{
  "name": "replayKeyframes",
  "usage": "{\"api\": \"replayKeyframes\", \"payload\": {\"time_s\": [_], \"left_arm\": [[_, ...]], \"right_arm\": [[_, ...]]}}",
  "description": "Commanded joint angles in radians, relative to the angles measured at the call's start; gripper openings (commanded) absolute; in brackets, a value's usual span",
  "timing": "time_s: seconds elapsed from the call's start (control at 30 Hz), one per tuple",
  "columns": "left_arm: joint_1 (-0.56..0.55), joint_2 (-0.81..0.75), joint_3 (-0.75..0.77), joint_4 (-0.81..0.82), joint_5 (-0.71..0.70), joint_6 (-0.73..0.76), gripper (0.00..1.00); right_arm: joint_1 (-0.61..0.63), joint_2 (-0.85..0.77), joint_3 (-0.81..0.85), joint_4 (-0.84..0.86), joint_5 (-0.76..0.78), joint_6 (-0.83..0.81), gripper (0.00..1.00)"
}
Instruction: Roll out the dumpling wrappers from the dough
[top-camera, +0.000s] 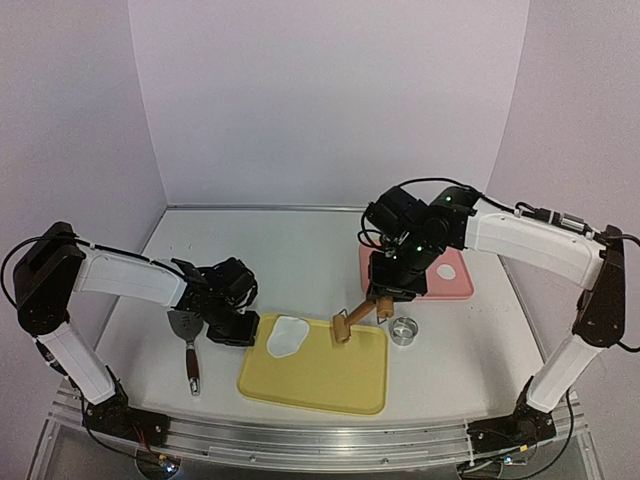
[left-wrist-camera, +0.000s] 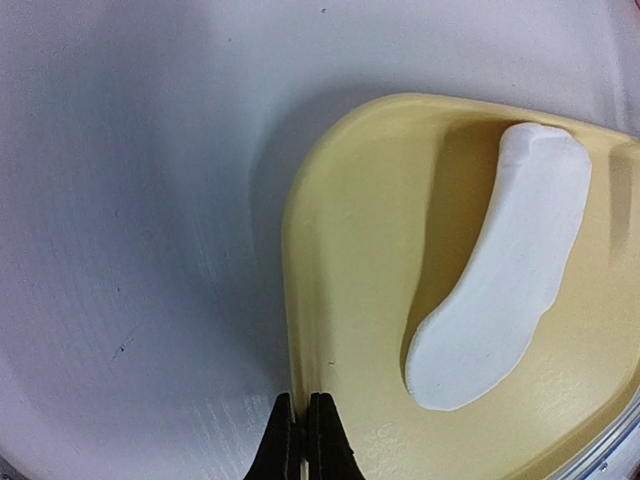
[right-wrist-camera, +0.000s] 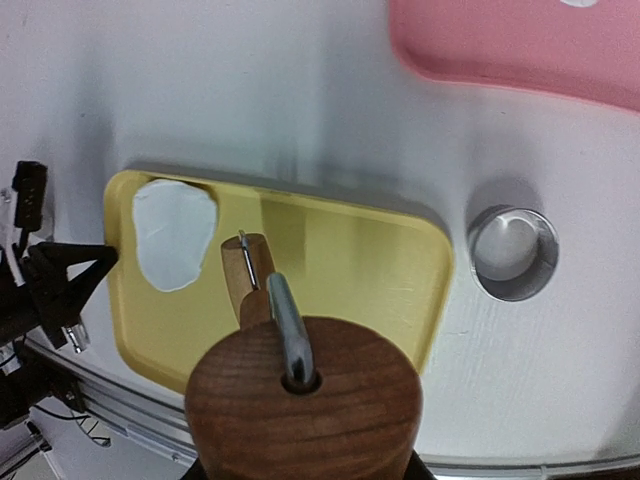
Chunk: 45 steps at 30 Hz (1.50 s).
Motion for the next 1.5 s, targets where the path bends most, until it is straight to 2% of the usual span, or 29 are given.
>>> {"api": "replayKeyframes", "payload": {"time_s": [0.0,0.43,1.03,1.47], "left_arm": [[0.001,-0.025,0.049,0.003,0.028,0.035,0.0],[-0.002,-0.005,0.057,0.006,0.044,0.04,0.0],[-0.007,-0.005,0.04,0.019,0.057,0.029,0.0],[-0.013,0.0,0.038,0.029,0.056,0.02,0.0]], "right_arm": [[0.018,0.061,0.071,0.1,-0.099,-0.032,0.0],[0.022,0.21,0.13,0.22,-0.19,-0.019,0.0],[0.023,0.275,0.025,0.223,-0.164,0.021,0.0],[0.027,0.375,0.049,0.207,-0.132,0.051,0.0]]}}
